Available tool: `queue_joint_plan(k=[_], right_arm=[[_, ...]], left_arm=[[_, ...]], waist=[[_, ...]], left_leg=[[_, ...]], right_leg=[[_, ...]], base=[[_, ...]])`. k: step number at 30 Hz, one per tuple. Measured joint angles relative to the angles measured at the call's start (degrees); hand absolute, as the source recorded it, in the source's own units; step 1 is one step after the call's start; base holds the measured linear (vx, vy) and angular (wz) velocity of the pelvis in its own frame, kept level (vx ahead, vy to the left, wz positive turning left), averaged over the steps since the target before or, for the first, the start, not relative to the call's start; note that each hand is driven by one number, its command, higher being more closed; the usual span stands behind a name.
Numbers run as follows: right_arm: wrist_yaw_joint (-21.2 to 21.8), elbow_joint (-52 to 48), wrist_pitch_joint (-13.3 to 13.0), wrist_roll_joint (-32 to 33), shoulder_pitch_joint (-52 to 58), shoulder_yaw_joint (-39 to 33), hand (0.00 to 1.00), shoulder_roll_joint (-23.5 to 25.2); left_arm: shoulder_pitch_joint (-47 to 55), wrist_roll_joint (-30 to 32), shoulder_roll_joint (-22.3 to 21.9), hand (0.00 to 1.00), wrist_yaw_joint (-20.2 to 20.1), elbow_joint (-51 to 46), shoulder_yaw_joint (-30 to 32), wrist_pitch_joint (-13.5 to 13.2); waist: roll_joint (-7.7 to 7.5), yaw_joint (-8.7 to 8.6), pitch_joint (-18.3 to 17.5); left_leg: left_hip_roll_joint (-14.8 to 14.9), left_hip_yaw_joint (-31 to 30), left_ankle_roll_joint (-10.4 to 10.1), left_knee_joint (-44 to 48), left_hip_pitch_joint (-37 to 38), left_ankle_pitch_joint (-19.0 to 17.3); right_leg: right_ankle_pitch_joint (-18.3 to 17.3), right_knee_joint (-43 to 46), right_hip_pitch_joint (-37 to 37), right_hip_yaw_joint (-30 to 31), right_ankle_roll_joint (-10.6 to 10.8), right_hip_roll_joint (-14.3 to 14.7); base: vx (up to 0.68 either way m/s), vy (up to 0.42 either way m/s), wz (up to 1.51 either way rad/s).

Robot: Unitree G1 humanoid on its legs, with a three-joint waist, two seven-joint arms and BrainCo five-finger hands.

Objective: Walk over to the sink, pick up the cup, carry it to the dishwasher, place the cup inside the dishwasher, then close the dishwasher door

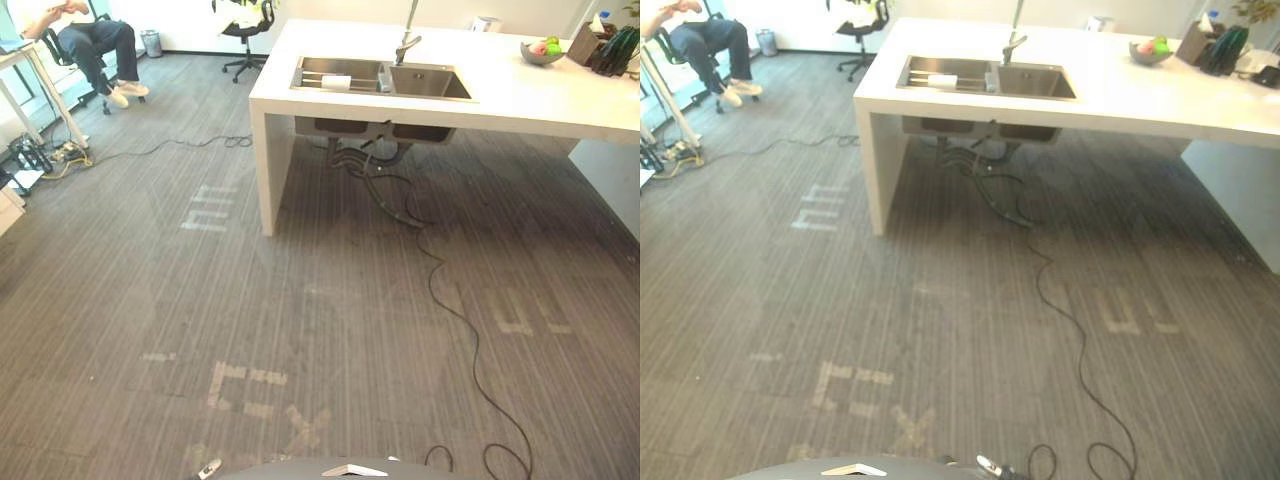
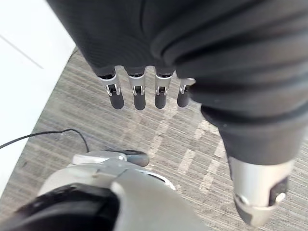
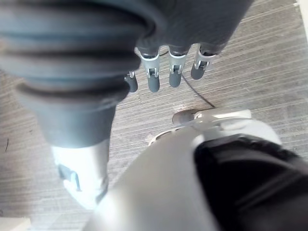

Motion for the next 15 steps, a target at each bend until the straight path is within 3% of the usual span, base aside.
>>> queue_joint_plan(k=[5,9,15], right_arm=[[-0.2,-0.3,-0.5,-2.5,-1.1,2.6,0.0,0.0],[0.1,-0.2,-0.8,-4.0,-1.2,3.2,0.0,-0.1],[0.4,-0.2,0.2,-4.0,-1.8,3.3,0.0,-0.1]], left_arm=[[-0.6,6.4,0.1,0.0,4.7,-1.0,-3.4,-4.9],[-0.6,9.4,0.1,0.0,4.9,-1.0,-4.0,-7.1],[-0.7,10.7,0.1,0.0,5.3,-1.0,-4.2,-7.8]], waist=[[-0.73,-0.21,0.7],[-0.82,-0.21,0.8],[-0.96,-0.29,1.7]], left_leg=[[-0.1,0.1,0.1,0.0,0.1,0.0],[-0.3,-0.1,0.1,-0.1,0.1,0.1],[-0.5,-0.9,0.4,-0.1,0.8,0.2]], right_leg=[[-0.2,-0.2,0.0,0.0,0.3,-0.1],[-0.2,-0.2,0.1,-0.2,0.3,-0.2],[-0.4,-0.2,1.1,-1.1,0.5,-0.4]], base=[[-0.04,-0.011,-0.01],[-0.04,-0.01,0.02],[-0.03,-0.015,0.07]])
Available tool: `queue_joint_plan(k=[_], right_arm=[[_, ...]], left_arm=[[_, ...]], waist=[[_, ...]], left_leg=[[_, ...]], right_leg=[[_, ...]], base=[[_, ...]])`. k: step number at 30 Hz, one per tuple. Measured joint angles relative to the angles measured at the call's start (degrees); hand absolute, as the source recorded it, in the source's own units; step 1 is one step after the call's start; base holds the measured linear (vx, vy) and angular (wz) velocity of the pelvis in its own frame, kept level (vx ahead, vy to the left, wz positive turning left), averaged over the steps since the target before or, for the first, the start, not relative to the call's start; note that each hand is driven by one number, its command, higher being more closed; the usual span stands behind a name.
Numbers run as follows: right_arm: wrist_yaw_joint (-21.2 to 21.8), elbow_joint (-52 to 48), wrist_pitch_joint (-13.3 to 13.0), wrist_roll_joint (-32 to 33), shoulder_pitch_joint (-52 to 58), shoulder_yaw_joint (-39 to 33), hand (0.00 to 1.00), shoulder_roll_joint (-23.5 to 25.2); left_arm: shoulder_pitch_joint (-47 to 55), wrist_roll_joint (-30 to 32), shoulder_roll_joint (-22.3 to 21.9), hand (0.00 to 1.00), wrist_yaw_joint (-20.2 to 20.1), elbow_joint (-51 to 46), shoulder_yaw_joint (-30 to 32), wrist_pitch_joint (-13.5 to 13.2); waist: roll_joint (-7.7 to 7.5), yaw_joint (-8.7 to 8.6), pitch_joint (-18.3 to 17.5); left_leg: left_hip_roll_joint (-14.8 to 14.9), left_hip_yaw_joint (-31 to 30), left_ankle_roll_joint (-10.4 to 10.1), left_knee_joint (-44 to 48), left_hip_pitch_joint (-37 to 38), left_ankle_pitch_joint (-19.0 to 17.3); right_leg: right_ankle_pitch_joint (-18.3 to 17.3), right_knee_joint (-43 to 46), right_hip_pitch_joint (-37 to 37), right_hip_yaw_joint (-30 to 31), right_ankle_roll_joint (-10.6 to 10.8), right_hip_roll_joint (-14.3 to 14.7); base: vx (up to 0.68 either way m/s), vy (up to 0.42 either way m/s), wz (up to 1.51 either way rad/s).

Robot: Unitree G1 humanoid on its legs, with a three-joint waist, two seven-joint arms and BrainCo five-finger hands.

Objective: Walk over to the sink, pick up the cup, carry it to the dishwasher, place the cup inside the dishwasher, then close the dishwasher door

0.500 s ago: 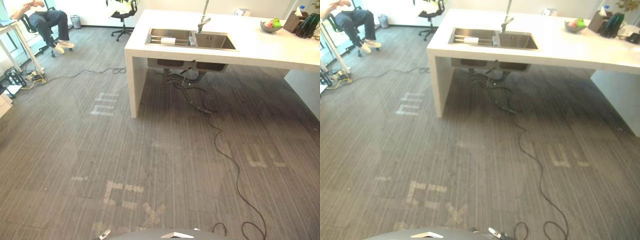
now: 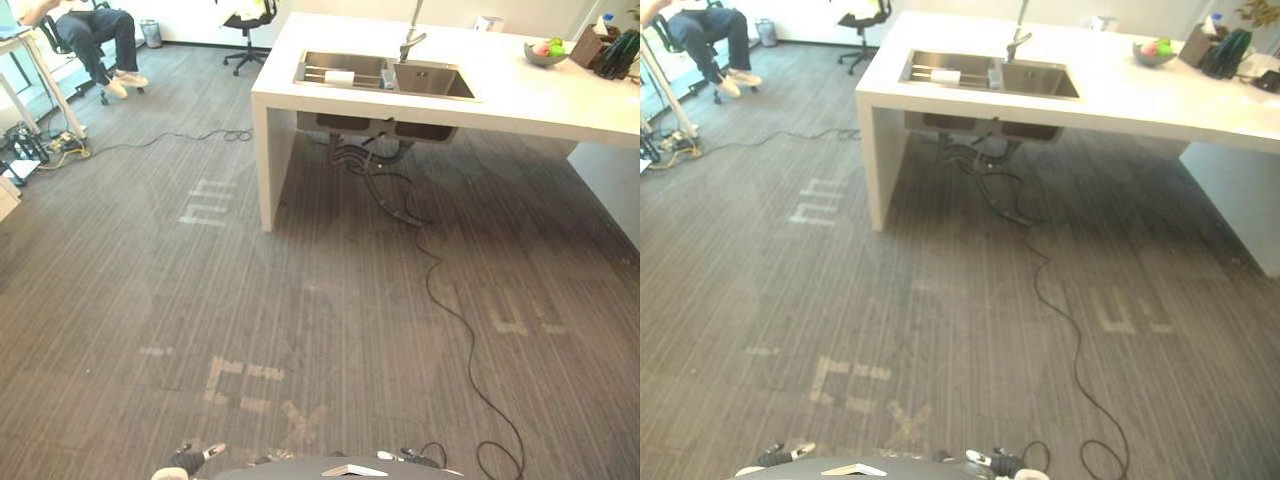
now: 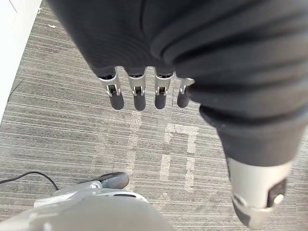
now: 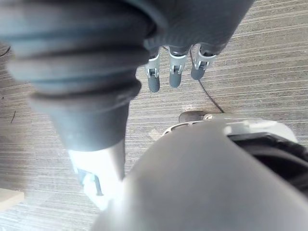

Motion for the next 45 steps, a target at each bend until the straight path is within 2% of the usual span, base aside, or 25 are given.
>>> queue_joint_plan(k=[6,17,23,28,29,31,32,33,34,35,36,38,39,40,41,42,43,44,45], right_arm=[[2.4,0.1,1.4,0.2,-0.5,-0.1,0.0,0.0],[2.6,0.1,1.8,0.5,-0.6,-0.1,0.0,0.0],[2.4,0.2,2.5,0.5,-0.7,-0.9,0.0,0.1],[2.3,0.2,2.6,0.8,-0.7,-2.0,0.0,0.3],[2.2,0.1,2.7,1.8,-0.7,-2.2,0.0,0.2],[1.8,0.0,2.6,3.4,-0.6,-3.0,0.0,0.3],[1.1,-0.1,2.5,5.7,-0.6,-3.8,0.0,0.1],[0.6,-0.2,2.4,6.8,-0.6,-4.4,0.0,0.1],[0.4,-0.5,1.7,8.1,-0.7,-6.0,0.0,0.6],[0.4,-0.5,0.6,8.7,-0.5,-6.3,0.0,1.1],[0.4,-0.3,0.1,8.7,-0.3,-6.2,0.0,1.4],[-0.1,0.0,-0.3,9.5,-0.1,-6.5,0.0,2.2],[-0.3,0.0,-0.4,9.7,0.3,-7.2,0.0,2.2],[-0.4,0.0,-0.3,10.1,0.5,-8.0,0.0,2.3],[-0.9,0.0,-0.1,11.4,1.1,-8.6,0.0,2.3],[-1.9,0.0,0.3,12.5,2.1,-8.6,0.0,2.3],[-2.2,0.0,0.6,12.7,2.6,-8.6,0.0,2.4],[-2.6,-0.2,1.4,12.9,3.6,-8.9,0.0,3.1],[-2.7,-0.4,2.6,12.7,4.9,-9.1,0.0,4.1]], left_arm=[[0.2,1.1,0.0,0.0,0.5,0.1,0.0,0.0],[0.2,2.7,0.1,0.0,-0.6,0.0,0.0,-0.3],[0.3,2.7,0.1,0.0,-0.7,0.1,0.0,-2.0],[0.3,3.2,0.1,0.0,-0.7,0.1,-0.1,-2.2],[0.4,3.2,0.0,0.0,-0.7,0.1,-0.3,-2.2],[0.8,3.2,0.3,0.0,-0.6,0.0,-1.8,-2.2],[0.8,3.1,0.2,0.0,-0.3,-0.1,-2.2,-2.3],[0.6,3.1,0.1,0.0,-0.1,-0.2,-2.1,-2.3],[0.9,2.4,0.2,0.0,0.8,-0.2,-1.9,-2.5],[1.0,1.8,0.7,0.0,1.5,-0.3,-1.8,-2.5],[1.0,1.8,0.9,0.0,1.9,-0.3,-1.8,-2.5],[0.5,1.9,1.2,0.0,2.3,-0.5,-1.4,-2.5],[-0.4,2.1,0.9,0.0,2.3,-0.5,-0.1,-2.5],[-0.9,2.3,0.6,0.0,2.3,-0.5,0.7,-2.5],[-1.8,3.6,0.3,0.0,2.5,-0.6,0.7,-2.5],[-2.6,4.5,0.1,0.0,3.1,-1.1,0.7,-2.5],[-2.7,4.8,0.0,0.0,3.5,-2.0,0.8,-2.7],[-2.6,5.9,0.0,0.0,4.4,-3.9,0.9,-3.6],[-2.6,7.3,-0.3,0.0,5.4,-5.9,0.9,-4.7]], waist=[[-0.16,-0.45,0.2],[-0.3,-0.48,0.2],[-0.38,-0.46,0.2],[-0.33,-0.64,0.3],[-0.33,-0.77,0.5],[-0.52,-1.03,0.7],[-0.21,-1.04,1.0],[-0.01,-1.0,1.0],[0.24,-1.07,2.0],[-0.76,-1.41,3.0],[-1.09,-1.48,3.0],[-1.38,-1.75,3.3],[-1.15,-1.95,3.7],[-0.87,-1.96,4.2],[-0.26,-1.92,4.8],[0.05,-1.96,5.7],[-0.03,-1.96,6.0],[-0.49,-1.87,6.8],[-0.69,-1.97,7.4]], left_leg=[[-0.1,0.0,0.1,0.0,0.0,0.1],[-0.1,0.1,0.1,0.0,0.0,0.1],[-0.1,0.1,0.1,0.0,0.1,0.1],[-0.4,-0.5,0.4,0.0,0.1,0.0],[-0.5,-0.9,0.4,0.0,0.2,-0.5],[-0.9,-0.8,1.4,0.0,0.5,-1.3],[-1.0,-0.7,2.1,0.0,1.1,-1.7],[-1.0,-0.6,2.3,0.0,1.2,-1.9],[-1.2,-0.3,2.9,0.0,2.0,-2.1],[-1.2,-0.3,3.6,0.0,3.5,-2.5],[-1.1,-0.5,3.5,0.0,3.9,-2.7],[-0.3,-1.2,3.2,0.3,4.0,-3.4],[0.4,-2.3,2.6,0.4,4.0,-3.8],[0.9,-2.6,2.2,0.4,3.9,-4.0],[1.7,-3.0,1.2,0.5,4.0,-4.6],[2.2,-3.7,0.6,2.3,4.0,-6.5],[2.1,-3.9,0.3,3.5,4.2,-7.8],[1.9,-4.1,-0.5,6.4,5.0,-11.0],[2.0,-5.0,-1.1,10.3,5.4,-15.3]], right_leg=[[0.0,0.0,0.1,0.0,0.0,-0.1],[0.0,0.0,0.2,0.1,0.0,-0.1],[0.0,0.0,0.4,0.1,0.0,-0.1],[-0.8,1.1,0.5,-0.3,0.3,-0.4],[-2.8,4.8,-0.9,-0.6,0.8,-1.0],[-7.0,13.4,-4.2,-1.0,3.8,-2.7],[-8.1,22.0,-7.7,-0.2,5.0,-3.8],[-7.9,27.5,-10.5,0.2,4.6,-4.2],[-7.3,38.9,-16.4,0.5,3.0,-6.1],[-9.6,46.6,-19.6,0.4,2.4,-7.1],[-10.8,48.0,-20.7,0.2,2.8,-7.2],[-12.4,42.7,-22.4,-0.7,3.1,-6.7],[-12.1,35.5,-23.0,-1.3,3.0,-6.0],[-11.1,31.4,-23.1,-1.3,3.1,-5.4],[-7.6,22.4,-23.4,-0.6,3.8,-4.2],[-3.5,14.4,-23.6,0.7,4.2,-3.5],[-2.0,11.8,-23.7,1.6,4.3,-3.6],[-0.8,10.0,-24.0,3.1,4.1,-4.1],[-0.8,12.7,-24.3,3.8,3.6,-4.9]], base=[[-0.04,-0.015,0.0],[0.0,-0.001,0.0],[-0.02,-0.009,0.0],[-0.02,-0.008,0.06],[-0.01,0.024,0.21],[0.02,0.048,0.18],[0.03,0.065,0.0],[0.04,0.086,-0.11],[0.05,0.074,-0.07],[0.07,0.057,0.0],[0.11,0.044,0.15],[0.2,0.037,0.16],[0.26,0.008,0.18],[0.3,-0.022,0.22],[0.31,-0.059,0.22],[0.32,-0.079,0.21],[0.35,-0.127,0.26],[0.47,-0.227,0.31],[0.5,-0.261,0.37]])
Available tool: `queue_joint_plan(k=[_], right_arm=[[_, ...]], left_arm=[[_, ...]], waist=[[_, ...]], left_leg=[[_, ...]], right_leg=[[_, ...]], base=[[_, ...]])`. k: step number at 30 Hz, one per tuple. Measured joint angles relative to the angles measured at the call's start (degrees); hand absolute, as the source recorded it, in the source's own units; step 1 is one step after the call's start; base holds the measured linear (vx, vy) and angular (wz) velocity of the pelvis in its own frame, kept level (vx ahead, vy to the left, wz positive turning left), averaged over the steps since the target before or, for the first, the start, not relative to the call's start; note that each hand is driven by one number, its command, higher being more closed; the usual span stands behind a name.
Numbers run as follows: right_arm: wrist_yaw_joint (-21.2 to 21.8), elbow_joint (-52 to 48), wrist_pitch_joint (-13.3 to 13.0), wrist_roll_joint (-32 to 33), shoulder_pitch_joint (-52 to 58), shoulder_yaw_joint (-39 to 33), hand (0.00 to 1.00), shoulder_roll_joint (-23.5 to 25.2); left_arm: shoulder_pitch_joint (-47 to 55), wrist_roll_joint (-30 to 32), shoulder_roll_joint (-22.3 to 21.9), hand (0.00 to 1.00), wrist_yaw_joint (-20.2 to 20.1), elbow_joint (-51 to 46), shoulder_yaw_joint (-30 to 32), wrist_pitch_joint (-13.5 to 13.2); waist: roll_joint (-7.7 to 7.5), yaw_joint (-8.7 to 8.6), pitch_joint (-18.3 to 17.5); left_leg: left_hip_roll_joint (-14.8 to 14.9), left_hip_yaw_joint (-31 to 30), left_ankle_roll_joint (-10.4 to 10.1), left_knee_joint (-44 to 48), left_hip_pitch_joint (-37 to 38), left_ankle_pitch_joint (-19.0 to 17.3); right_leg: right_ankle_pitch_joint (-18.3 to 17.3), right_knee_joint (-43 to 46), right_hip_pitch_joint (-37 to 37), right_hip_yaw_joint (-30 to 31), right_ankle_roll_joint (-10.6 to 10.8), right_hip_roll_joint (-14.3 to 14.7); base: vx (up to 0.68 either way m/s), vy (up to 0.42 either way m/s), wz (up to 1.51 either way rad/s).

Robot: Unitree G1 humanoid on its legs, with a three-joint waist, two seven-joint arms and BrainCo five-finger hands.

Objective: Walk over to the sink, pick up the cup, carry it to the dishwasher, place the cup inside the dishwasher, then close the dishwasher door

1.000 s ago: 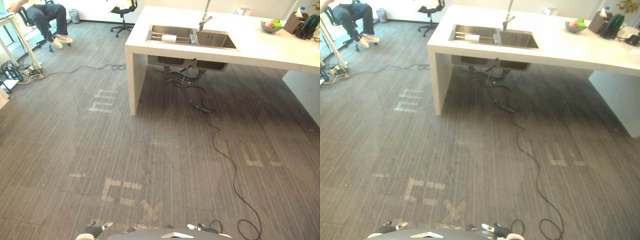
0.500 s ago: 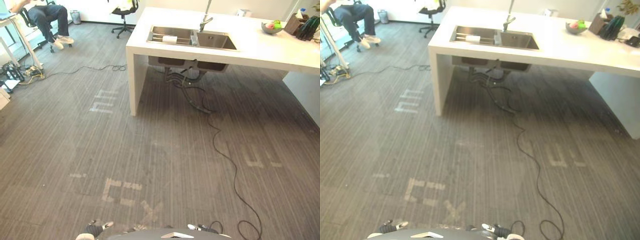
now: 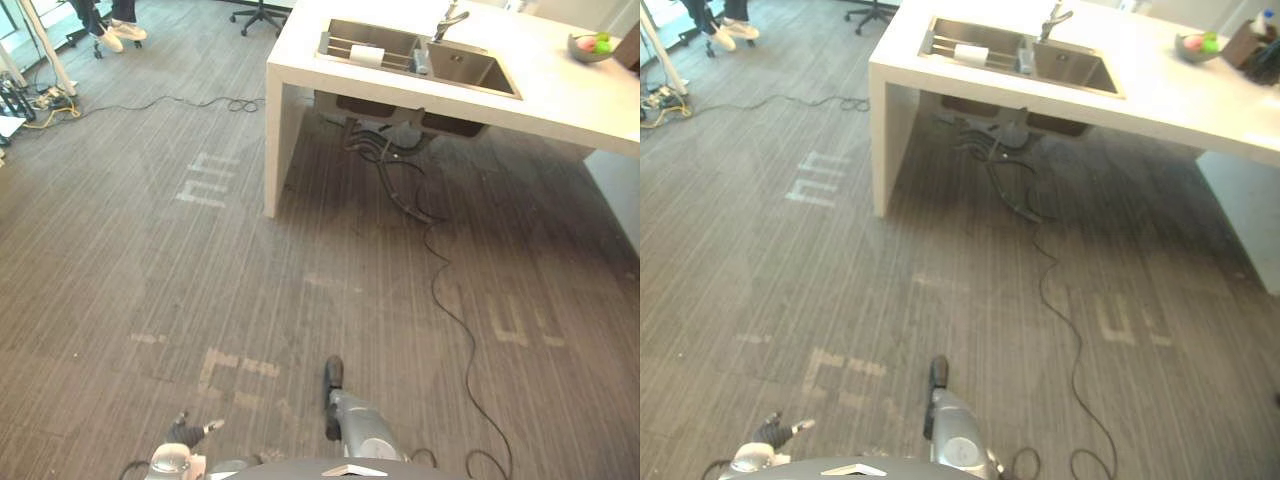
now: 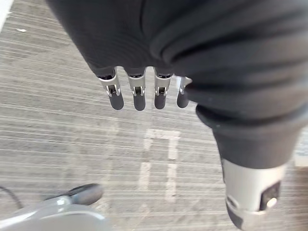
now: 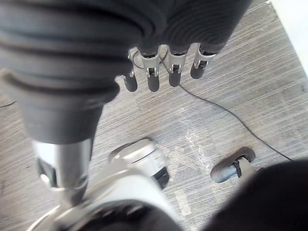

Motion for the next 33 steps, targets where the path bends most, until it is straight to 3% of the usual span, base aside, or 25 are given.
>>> queue_joint_plan(k=[2,4,5,6,7,8,10,11,14,15,16,18,20,21,23,24,25,26,27,28,29,30,31,32,33], right_arm=[[0.1,0.0,1.6,0.1,2.2,-1.4,0.0,1.5],[1.1,-0.1,2.8,0.3,3.6,-1.7,0.0,0.3],[0.9,-0.1,3.2,0.1,4.1,-1.7,0.0,-1.4],[0.9,-0.1,3.1,-0.5,2.8,-1.7,0.0,-2.4],[1.1,-0.5,3.0,-1.3,2.4,-1.7,0.0,-2.6],[1.3,-1.4,2.4,-2.0,2.4,-1.4,0.0,-3.3],[1.3,-1.3,1.2,-3.0,1.8,-0.9,0.0,-3.7],[1.3,-1.3,0.4,-3.2,1.6,0.0,0.0,-3.9],[1.4,-0.7,-0.6,-3.2,0.4,1.1,0.0,-6.2],[1.4,0.1,-1.3,-3.2,-0.3,1.2,0.0,-6.8],[1.4,0.2,-1.5,-3.2,-0.5,1.2,0.0,-6.8],[1.2,0.5,-3.0,-3.3,-1.2,2.4,0.0,-7.4],[1.1,0.8,-3.1,-3.9,-0.3,3.4,0.0,-8.6],[0.4,1.0,-2.8,-4.3,-0.9,3.6,0.0,-7.7],[-0.6,2.1,-2.9,-4.0,-1.1,3.2,0.0,-6.0],[-0.5,3.0,-2.7,-3.7,-1.1,3.2,0.0,-5.6],[-0.4,3.3,-2.4,-3.7,-1.0,3.1,0.0,-5.4],[-0.4,4.0,-2.2,-3.6,-0.7,2.4,0.0,-4.7],[-0.1,4.7,-2.1,-3.0,-0.6,1.9,0.0,-4.0],[0.2,5.0,-1.8,-2.6,-0.4,1.5,0.0,-3.8],[0.9,5.0,-1.6,-1.1,0.0,0.8,0.0,-3.2],[1.6,4.7,-1.8,0.7,0.0,0.5,0.0,-2.9],[2.1,4.3,-1.9,1.0,0.0,0.4,0.0,-2.8],[2.7,3.3,-1.8,1.4,0.0,-0.2,0.0,-2.5],[2.8,2.6,-1.9,1.4,0.1,-0.7,0.0,-2.2]], left_arm=[[0.1,1.9,-1.5,0.0,1.9,-4.7,-0.6,-2.6],[0.4,2.7,-4.3,0.0,3.2,-8.8,-2.3,-4.3],[0.5,2.7,-5.4,0.0,3.6,-11.5,-4.8,-4.9],[-0.4,2.7,-5.7,0.0,3.7,-14.6,-7.0,-5.1],[-0.9,2.7,-5.9,0.0,3.8,-15.8,-7.8,-5.1],[-1.7,2.7,-6.6,0.0,4.0,-18.5,-8.4,-5.2],[-2.1,2.6,-6.2,0.0,4.1,-25.6,-8.9,-5.0],[-2.4,2.7,-5.4,0.0,4.1,-30.4,-10.5,-4.7],[-2.7,2.8,-4.6,0.0,3.8,-42.1,-12.8,-3.2],[-2.8,3.6,-4.0,0.0,2.8,-48.3,-12.9,-1.8],[-2.9,4.0,-3.9,0.0,2.7,-49.3,-13.0,-1.6],[-2.9,6.5,-3.2,0.0,2.8,-58.2,-15.0,0.1],[-3.1,10.3,-3.3,0.0,4.3,-64.1,-17.5,-0.1],[-4.3,13.2,-2.3,0.0,5.2,-65.6,-18.1,-0.4],[-7.3,15.8,-1.3,0.0,5.2,-67.3,-18.9,-0.4],[-9.7,16.7,-0.7,0.0,4.7,-68.9,-19.2,-0.4],[-11.1,16.8,-0.3,0.0,4.5,-69.7,-19.4,-0.4],[-13.5,16.8,1.1,0.0,3.8,-71.0,-20.1,-0.5],[-14.9,16.8,2.8,0.0,2.3,-72.4,-21.2,-0.2],[-15.3,16.8,3.3,0.0,1.6,-72.9,-21.6,0.0],[-16.1,16.8,4.4,0.0,0.8,-73.5,-23.1,0.3],[-17.0,16.8,4.6,0.0,0.3,-73.4,-23.1,1.1],[-17.7,16.8,4.6,0.0,0.2,-73.1,-23.4,1.8],[-19.0,16.8,4.7,0.0,0.2,-72.1,-24.0,2.9],[-19.9,16.8,4.8,0.0,0.1,-71.5,-24.2,3.2]], waist=[[-0.11,-0.04,-0.2],[3.16,-1.45,-1.8],[5.23,-2.09,-3.2],[5.55,-2.72,-3.2],[5.67,-3.06,-3.1],[6.36,-3.08,-2.4],[5.72,-2.33,-0.7],[5.15,-1.4,-0.5],[4.94,0.47,0.1],[4.33,1.44,0.5],[4.25,1.55,0.5],[5.21,2.41,0.1],[6.72,3.15,-0.5],[5.24,3.85,-1.2],[2.58,3.6,-2.2],[1.37,3.51,-2.7],[1.01,3.5,-2.8],[0.25,3.73,-2.8],[-0.64,3.81,-2.7],[-0.72,3.58,-2.9],[-0.42,3.44,-2.9],[-0.73,3.1,-3.2],[-0.78,2.66,-3.4],[0.33,1.78,-3.3],[0.37,1.32,-3.5]], left_leg=[[0.4,-1.7,-0.2,5.8,1.1,-6.7],[4.0,-1.9,-2.3,6.8,4.0,-10.2],[6.4,-1.7,-3.9,12.9,1.5,-9.5],[7.6,-1.7,-5.7,23.4,-2.8,-5.4],[8.1,-1.8,-6.0,29.1,-5.2,-1.7],[10.5,-0.9,-4.8,42.5,-10.2,3.1],[12.2,1.0,-1.3,59.4,-16.3,0.5],[10.8,1.2,-1.0,63.1,-20.8,-1.0],[6.8,3.3,-1.2,55.9,-31.6,-2.5],[4.4,4.8,-1.1,42.9,-35.1,-1.8],[3.9,4.9,-1.2,40.0,-35.5,-1.2],[0.5,0.7,-2.7,9.9,-34.2,9.9],[1.6,-3.0,-2.1,5.0,-33.9,15.9],[0.5,-2.9,-0.9,7.5,-33.4,22.4],[-1.7,-2.2,1.0,9.1,-33.6,22.6],[-3.3,-2.1,2.2,10.3,-33.2,20.8],[-4.0,-2.2,2.5,10.9,-32.8,19.7],[-5.3,-2.3,3.1,11.7,-30.4,17.3],[-6.4,-2.4,4.0,10.4,-26.2,14.9],[-6.7,-3.0,4.4,9.2,-23.6,14.1],[-7.0,-3.5,4.9,6.3,-18.5,12.8],[-6.8,-3.6,5.3,4.1,-14.7,11.6],[-6.5,-3.7,5.8,3.2,-13.0,11.3],[-5.6,-3.9,5.9,1.8,-10.7,10.2],[-5.0,-3.9,5.3,1.5,-9.4,10.2]], right_leg=[[-1.8,8.7,-1.2,0.6,-2.4,-0.9],[-3.8,18.5,-3.3,-0.2,-3.1,1.7],[-7.8,21.7,-3.6,-1.4,-4.6,3.6],[-9.5,21.8,-2.4,-1.8,-5.8,4.5],[-10.0,20.6,-0.7,-1.9,-6.4,5.3],[-10.7,15.5,5.0,-1.8,-7.2,7.6],[-11.1,8.6,15.3,-1.0,-8.4,10.3],[-11.4,5.3,20.1,-0.2,-8.9,10.8],[-11.6,-0.8,27.7,1.8,-9.2,10.5],[-12.0,-2.8,30.4,3.1,-8.8,9.0],[-12.1,-3.0,30.7,3.3,-8.7,8.6],[-14.1,-3.7,34.2,6.6,-5.7,7.2],[-18.3,-3.4,38.2,9.4,-4.8,8.6],[-21.0,-1.6,39.5,10.6,-4.6,6.9],[-21.1,4.6,37.2,10.1,-4.6,4.5],[-20.1,11.3,34.9,9.5,-4.1,3.3],[-19.1,15.5,33.3,8.9,-3.5,2.9],[-14.6,25.3,30.1,7.9,-1.7,2.0],[-4.2,35.4,26.7,6.4,1.0,0.3],[2.6,38.6,25.7,5.1,1.5,-0.7],[7.0,45.8,23.0,3.2,-0.1,-2.4],[-1.9,53.0,17.7,1.6,-3.7,-3.4],[-5.5,54.3,15.2,0.7,-5.0,-3.3],[-10.5,53.2,10.2,-1.3,-4.7,-2.6],[-12.7,50.7,7.9,-2.6,-4.6,-2.3]], base=[[0.58,-0.342,0.42],[0.66,-0.346,0.28],[0.72,-0.322,-0.07],[0.72,-0.316,-0.19],[0.71,-0.357,-0.22],[0.58,-0.265,-0.13],[0.8,-0.331,-0.28],[0.75,-0.263,-0.41],[0.57,-0.081,-0.44],[0.46,-0.01,-0.51],[0.56,0.015,-0.68],[0.58,0.092,-0.69],[0.59,0.219,-0.7],[0.6,0.264,-0.6],[0.56,0.208,-0.03],[0.66,0.188,0.32],[0.66,0.149,0.37],[0.53,0.105,0.27],[0.53,0.111,0.21],[0.55,0.1,0.08],[0.57,0.1,-0.06],[0.57,0.088,-0.1],[0.53,0.076,-0.08],[0.4,0.043,0.02],[0.62,0.016,0.11]])
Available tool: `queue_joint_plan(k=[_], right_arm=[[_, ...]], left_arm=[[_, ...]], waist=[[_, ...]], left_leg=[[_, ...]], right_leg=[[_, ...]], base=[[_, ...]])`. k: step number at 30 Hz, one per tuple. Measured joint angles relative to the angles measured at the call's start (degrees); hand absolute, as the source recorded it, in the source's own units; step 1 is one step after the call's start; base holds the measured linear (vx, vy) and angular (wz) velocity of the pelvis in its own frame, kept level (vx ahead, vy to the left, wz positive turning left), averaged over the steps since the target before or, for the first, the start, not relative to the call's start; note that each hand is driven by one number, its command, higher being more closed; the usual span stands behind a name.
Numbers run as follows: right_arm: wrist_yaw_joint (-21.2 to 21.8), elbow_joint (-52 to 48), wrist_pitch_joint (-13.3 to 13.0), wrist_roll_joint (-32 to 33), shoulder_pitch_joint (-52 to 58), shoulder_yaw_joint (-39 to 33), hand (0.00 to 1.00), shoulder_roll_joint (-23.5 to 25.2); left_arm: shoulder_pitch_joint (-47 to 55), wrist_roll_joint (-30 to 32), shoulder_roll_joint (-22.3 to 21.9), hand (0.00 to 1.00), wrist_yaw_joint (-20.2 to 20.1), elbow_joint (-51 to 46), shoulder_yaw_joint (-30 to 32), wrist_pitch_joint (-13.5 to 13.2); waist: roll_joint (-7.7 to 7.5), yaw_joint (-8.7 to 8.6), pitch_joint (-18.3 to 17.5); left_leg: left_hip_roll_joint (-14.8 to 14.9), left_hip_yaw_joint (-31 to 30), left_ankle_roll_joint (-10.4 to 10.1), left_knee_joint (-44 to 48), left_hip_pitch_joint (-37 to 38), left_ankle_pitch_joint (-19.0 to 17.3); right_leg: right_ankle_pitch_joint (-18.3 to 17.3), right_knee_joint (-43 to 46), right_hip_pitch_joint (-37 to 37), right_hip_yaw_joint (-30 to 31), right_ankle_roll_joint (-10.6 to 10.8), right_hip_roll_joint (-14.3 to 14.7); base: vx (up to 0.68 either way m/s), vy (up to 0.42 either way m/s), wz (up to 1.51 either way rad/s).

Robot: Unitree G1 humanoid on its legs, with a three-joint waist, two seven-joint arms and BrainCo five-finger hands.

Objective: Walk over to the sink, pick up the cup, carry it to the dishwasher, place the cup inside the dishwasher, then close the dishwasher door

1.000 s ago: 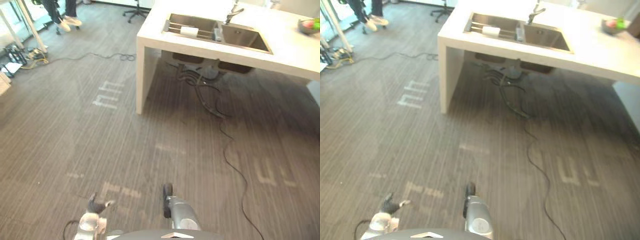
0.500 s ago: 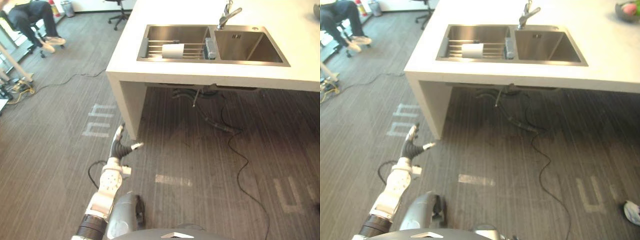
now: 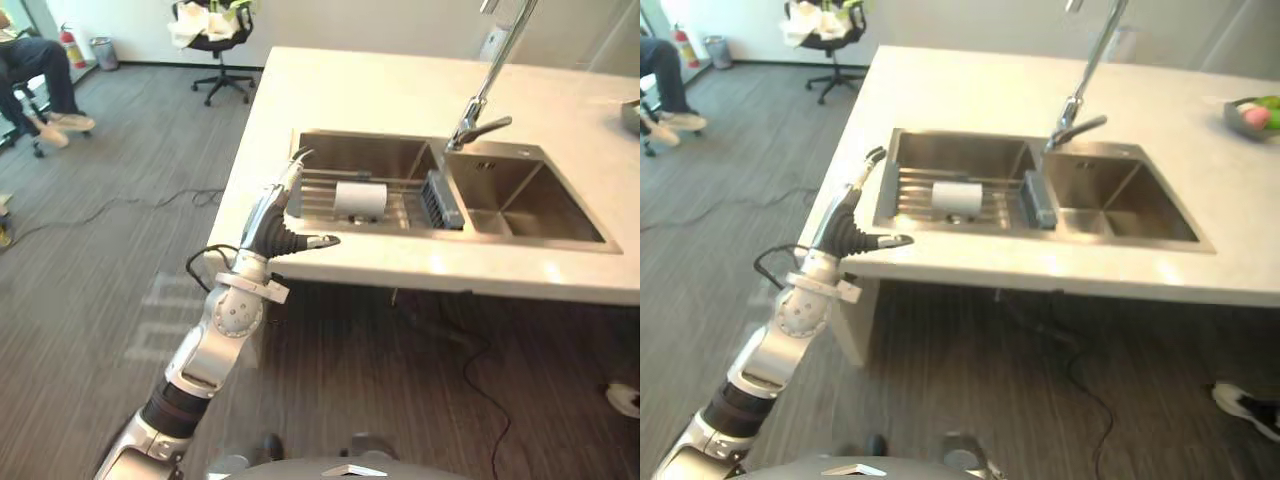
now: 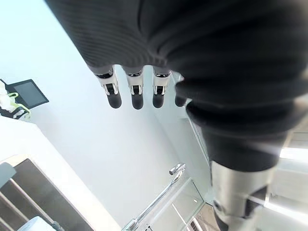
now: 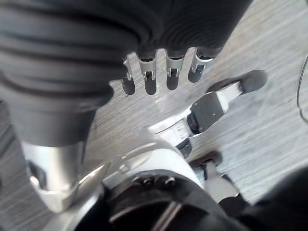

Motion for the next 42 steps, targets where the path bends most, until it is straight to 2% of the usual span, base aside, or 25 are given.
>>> queue_joint_plan(k=[1,3,4,5,6,7,8,10,15,16,17,19,20,23,27,31,33,34,35,36,37,38,40,41,42], right_arm=[[0.1,-0.3,0.0,-0.2,0.0,-1.1,0.0,0.6],[0.4,-0.4,0.3,-2.7,0.2,-2.4,0.0,1.1],[0.6,-0.3,0.9,-4.7,0.8,-3.5,0.0,1.8],[0.8,-0.3,2.1,-6.5,2.0,-3.5,0.0,2.5],[0.9,0.0,2.8,-7.3,2.8,-3.5,0.0,2.9],[1.6,0.4,4.6,-8.6,4.3,-3.3,0.0,3.6],[3.9,0.8,6.4,-9.7,4.8,-3.7,0.0,2.3],[4.5,0.7,8.7,-10.8,4.1,-3.2,0.0,-0.3],[4.8,0.1,12.0,-12.5,2.9,-2.0,0.0,-2.7],[4.8,0.1,12.0,-12.5,2.9,-1.6,0.0,-3.0],[4.9,0.2,12.1,-12.5,2.9,-0.9,0.0,-3.5],[6.0,0.3,12.7,-13.7,2.9,-0.9,0.0,-3.7],[6.0,0.2,12.8,-13.8,2.9,-0.4,0.0,-3.7],[7.3,0.2,13.1,-13.7,2.9,1.6,0.0,-2.6],[7.3,0.2,14.1,-13.4,2.7,1.8,0.0,-3.0],[6.4,-1.4,13.9,-11.0,2.0,1.1,0.0,-3.5],[5.6,-2.4,12.8,-10.6,2.0,-0.5,0.0,-1.4],[5.5,-2.4,12.3,-10.7,2.6,-1.1,0.0,-0.3],[5.3,-2.2,11.8,-10.7,2.6,-1.4,0.0,-0.1],[5.0,-2.2,11.9,-10.7,2.4,-1.4,0.0,-0.1],[4.5,-2.1,11.7,-10.7,2.8,-1.4,0.0,-0.3],[4.4,-2.1,11.7,-10.7,3.0,-1.4,0.0,-0.8],[4.4,-2.0,11.6,-10.9,2.3,-0.8,0.0,-1.9],[4.6,-2.0,11.5,-11.5,2.0,-0.7,0.0,-2.2],[4.4,-1.9,11.1,-12.3,1.1,-0.4,0.0,-2.2]], left_arm=[[-1.9,-0.1,0.3,0.0,-0.1,1.3,-0.6,0.7],[-4.5,-0.2,1.3,0.0,-1.2,1.6,-1.6,1.8],[-5.8,-0.3,1.7,0.0,-1.7,1.6,-1.7,2.0],[-6.5,-0.7,2.4,0.0,-2.0,1.6,-2.0,2.0],[-6.7,-0.7,2.7,0.0,-2.3,1.6,-2.0,2.0],[-6.5,-0.7,3.2,0.0,-2.6,1.7,-1.7,1.5],[-5.3,-0.8,2.0,0.0,-2.9,1.9,-1.7,1.4],[-4.9,-0.8,2.4,0.0,-4.5,1.9,-1.6,1.4],[-4.7,-3.2,2.8,0.0,-6.7,1.8,-0.7,0.8],[-4.7,-3.2,3.0,0.0,-6.8,1.6,-0.7,0.7],[-4.7,-3.2,3.1,0.0,-7.5,1.0,-0.7,0.4],[-4.7,-4.2,3.3,0.0,-8.0,0.6,-0.6,0.2],[-4.1,-4.8,3.7,0.0,-8.1,-0.1,-0.2,0.1],[-3.5,-5.9,4.6,0.0,-8.6,-2.6,1.2,-0.2],[-2.3,-6.9,5.6,0.0,-8.6,-3.5,1.5,-0.4],[-3.6,-9.1,4.4,0.0,-10.0,-3.5,1.3,-0.8],[-4.3,-9.1,4.6,0.0,-10.1,-3.5,1.3,-0.9],[-4.2,-9.1,4.2,0.0,-10.7,-3.5,1.2,-0.9],[-4.1,-9.0,4.1,0.0,-11.1,-3.5,1.3,-1.1],[-4.1,-9.0,4.0,0.0,-11.1,-3.4,1.5,-1.4],[-4.0,-8.4,3.9,0.0,-11.1,-3.1,1.4,-1.5],[-3.8,-7.9,3.7,0.0,-11.1,-3.2,1.4,-1.8],[-2.9,-7.9,4.0,0.0,-11.1,-3.1,1.5,-2.0],[-2.5,-7.8,4.6,0.0,-11.1,-2.9,1.5,-2.3],[-2.4,-7.9,5.5,0.0,-11.0,-1.8,1.6,-2.6]], waist=[[0.48,-1.02,-0.1],[1.01,-2.31,0.1],[1.26,-2.81,0.1],[0.49,-2.79,-0.5],[-0.2,-2.84,-1.1],[-1.47,-2.92,-2.6],[2.25,-2.19,-3.3],[4.31,-1.77,-3.7],[4.37,-2.16,-3.9],[4.43,-1.97,-4.0],[5.12,-2.06,-4.3],[5.65,-1.92,-4.3],[5.74,-1.51,-4.7],[4.25,-1.55,-4.6],[4.57,-1.44,-4.4],[5.6,-3.71,-3.6],[2.95,-4.46,-1.9],[1.35,-4.87,-1.0],[1.66,-4.23,-0.9],[1.92,-3.89,-0.6],[2.01,-3.91,-0.6],[2.72,-3.92,-0.7],[3.99,-2.88,-1.3],[4.1,-2.48,-1.8],[3.34,-2.13,-2.6]], left_leg=[[1.0,-0.5,-0.5,-0.4,1.8,-1.1],[2.4,-1.3,-2.0,-0.4,4.3,-3.0],[3.3,-1.5,-3.7,-0.1,5.8,-4.6],[3.7,-1.4,-5.8,0.5,7.0,-6.4],[3.6,-1.5,-6.5,1.2,7.5,-7.6],[3.9,-1.5,-7.1,2.5,8.5,-10.9],[7.2,-0.8,-8.1,4.1,8.2,-12.3],[9.0,-0.1,-8.9,6.1,7.8,-11.3],[8.9,0.5,-10.2,19.7,5.3,-5.4],[9.0,0.9,-10.2,20.9,4.6,-6.6],[9.8,1.6,-10.1,20.3,3.2,-9.7],[11.3,3.1,-9.6,12.8,2.6,-7.3],[10.9,3.5,-9.9,12.1,3.3,-7.2],[9.7,3.3,-9.9,12.9,1.2,-7.2],[9.1,3.3,-10.0,9.4,2.1,-7.2],[8.6,3.5,-10.1,-3.6,6.9,-7.0],[6.2,3.7,-7.9,-3.4,7.0,-6.8],[5.4,4.4,-6.5,-1.1,5.6,-6.8],[5.9,5.9,-5.5,-0.8,4.4,-6.4],[6.0,6.8,-5.2,-0.8,4.2,-6.2],[6.5,7.8,-5.1,-0.9,4.0,-5.6],[7.7,8.4,-5.2,-0.8,4.0,-5.1],[9.9,10.8,-6.1,-0.8,3.5,-4.5],[10.9,12.0,-6.6,-0.7,2.9,-4.2],[11.3,13.0,-7.3,0.2,1.8,-3.7]], right_leg=[[-3.1,-7.4,-3.0,-2.1,0.2,0.6],[-2.7,-23.2,-4.8,-3.2,0.7,1.5],[0.4,-33.1,-4.8,-1.7,1.0,2.4],[6.1,-40.0,-4.4,0.8,1.1,2.9],[10.5,-41.8,-4.2,2.2,1.2,2.7],[12.7,-42.4,-2.9,3.3,2.3,2.3],[11.7,-42.9,-2.1,2.0,1.2,5.0],[11.1,-45.3,-0.5,1.7,0.2,7.1],[10.7,-52.2,7.9,3.3,-0.5,7.6],[10.7,-52.8,8.2,3.5,-0.5,7.4],[10.7,-53.2,8.3,3.4,-0.5,7.2],[10.6,-52.9,8.3,3.3,-0.2,7.4],[10.6,-53.0,8.2,3.8,0.2,7.2],[10.7,-53.7,6.9,3.7,1.6,6.3],[13.4,-55.7,6.2,4.2,1.4,5.6],[13.3,-48.8,0.4,5.6,1.5,5.9],[13.3,-46.3,-1.4,6.3,2.2,3.7],[16.6,-47.3,-1.7,6.0,1.6,2.8],[18.9,-49.3,-1.5,5.1,0.7,3.1],[16.7,-45.1,-2.6,2.5,-0.7,2.5],[9.9,-33.8,-3.7,-2.2,-2.5,0.5],[6.1,-24.8,-3.2,-5.6,-2.6,-1.2],[4.2,-18.1,-1.0,-8.2,-2.3,-3.7],[4.2,-17.6,0.6,-8.6,-2.1,-5.2],[5.9,-19.6,3.0,-8.8,-1.9,-7.8]], base=[[0.64,-0.038,0.25],[0.6,-0.089,0.38],[0.54,-0.153,0.5],[0.43,-0.131,0.56],[0.54,-0.242,0.72],[0.55,-0.257,0.46],[0.65,-0.302,0.36],[0.47,-0.214,-0.15],[0.31,-0.117,-0.17],[0.16,0.035,-0.16],[0.12,0.054,-0.04],[0.07,0.063,-0.03],[0.01,0.071,0.04],[-0.04,0.063,0.09],[-0.05,0.076,-0.09],[-0.13,0.114,-0.19],[-0.31,0.072,-0.18],[-0.38,0.057,-0.29],[-0.41,0.051,-0.37],[-0.29,0.026,-0.4],[-0.26,0.024,-0.34],[-0.2,0.016,-0.34],[-0.14,-0.016,-0.66],[-0.09,-0.102,-0.85],[-0.03,-0.149,-0.61]])
